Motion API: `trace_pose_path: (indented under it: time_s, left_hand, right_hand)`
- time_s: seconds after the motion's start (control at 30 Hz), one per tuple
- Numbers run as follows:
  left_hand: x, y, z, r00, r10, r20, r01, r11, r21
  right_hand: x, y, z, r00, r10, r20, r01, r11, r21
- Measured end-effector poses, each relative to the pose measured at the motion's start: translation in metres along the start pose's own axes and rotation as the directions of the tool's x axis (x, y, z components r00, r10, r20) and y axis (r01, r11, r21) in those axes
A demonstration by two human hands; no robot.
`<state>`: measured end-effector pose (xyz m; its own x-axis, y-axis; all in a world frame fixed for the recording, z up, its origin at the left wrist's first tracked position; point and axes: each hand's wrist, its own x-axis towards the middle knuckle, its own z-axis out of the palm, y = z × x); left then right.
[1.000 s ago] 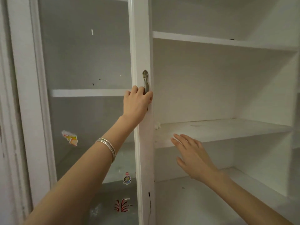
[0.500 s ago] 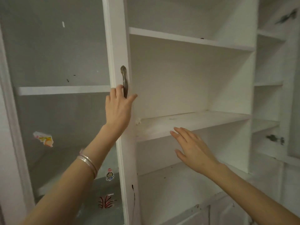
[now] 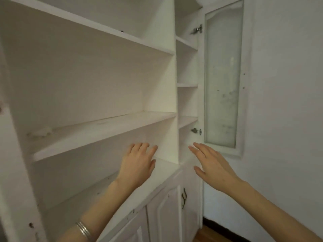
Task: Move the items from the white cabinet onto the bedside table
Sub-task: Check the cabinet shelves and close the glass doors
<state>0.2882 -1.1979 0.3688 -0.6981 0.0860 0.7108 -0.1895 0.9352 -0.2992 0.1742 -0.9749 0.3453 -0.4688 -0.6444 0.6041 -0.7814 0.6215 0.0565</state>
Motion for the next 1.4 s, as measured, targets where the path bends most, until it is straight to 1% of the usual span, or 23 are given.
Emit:
trace_pose_path:
  time_s: [0.1, 0.2, 0.3, 0.4, 0.53, 0.6, 0.7, 0.8, 0.93, 1.1, 1.23, 1.33, 1.4]
  left_hand:
    - [0.023, 0.051, 0.023, 0.999, 0.043, -0.021, -0.045, 0.997, -0.065]
    - [0.053, 0.101, 0.044, 0.997, 0.074, -0.029, -0.076, 0.993, -0.093]
    - [0.091, 0.154, 0.056, 0.994, 0.073, -0.082, -0.084, 0.987, -0.136]
    - [0.123, 0.202, 0.064, 0.990, 0.054, -0.134, -0.078, 0.981, -0.180]
    - [0.160, 0.247, 0.084, 0.988, 0.037, -0.148, -0.065, 0.979, -0.192]
    - [0.178, 0.264, 0.094, 0.990, 0.018, -0.140, -0.047, 0.979, -0.200]
    - [0.203, 0.288, 0.113, 0.991, 0.033, -0.127, -0.058, 0.979, -0.198]
    - [0.224, 0.303, 0.141, 0.992, 0.067, -0.109, -0.087, 0.979, -0.185]
    - [0.252, 0.299, 0.186, 0.994, 0.081, -0.075, -0.092, 0.985, -0.149]
    - [0.301, 0.284, 0.240, 0.995, 0.072, -0.071, -0.081, 0.988, -0.133]
    - [0.357, 0.274, 0.274, 0.991, 0.082, -0.108, -0.096, 0.987, -0.130]
    - [0.392, 0.275, 0.297, 0.987, 0.086, -0.135, -0.107, 0.983, -0.150]
    - [0.408, 0.277, 0.310, 0.986, 0.086, -0.143, -0.109, 0.980, -0.167]
  right_hand:
    - [-0.022, 0.049, -0.011, 0.998, 0.059, 0.025, -0.057, 0.997, -0.046]
    - [-0.038, 0.098, -0.021, 0.996, 0.084, 0.028, -0.082, 0.994, -0.070]
    - [-0.047, 0.152, -0.030, 0.996, 0.091, 0.020, -0.089, 0.991, -0.097]
    - [-0.052, 0.206, -0.038, 0.993, 0.098, 0.065, -0.090, 0.989, -0.119]
    - [-0.054, 0.265, -0.044, 0.987, 0.116, 0.114, -0.102, 0.987, -0.122]
    - [-0.054, 0.289, -0.042, 0.987, 0.115, 0.116, -0.102, 0.988, -0.116]
    - [-0.054, 0.319, -0.033, 0.984, 0.121, 0.131, -0.107, 0.989, -0.106]
    - [-0.050, 0.351, -0.017, 0.977, 0.141, 0.161, -0.125, 0.987, -0.102]
    - [-0.031, 0.392, 0.012, 0.975, 0.160, 0.155, -0.144, 0.984, -0.107]
    - [0.027, 0.432, 0.052, 0.977, 0.132, 0.168, -0.110, 0.985, -0.134]
    - [0.085, 0.464, 0.067, 0.989, 0.098, 0.111, -0.080, 0.985, -0.155]
    - [0.121, 0.492, 0.073, 0.992, 0.109, 0.065, -0.096, 0.980, -0.176]
    - [0.138, 0.512, 0.078, 0.991, 0.117, 0.066, -0.103, 0.976, -0.191]
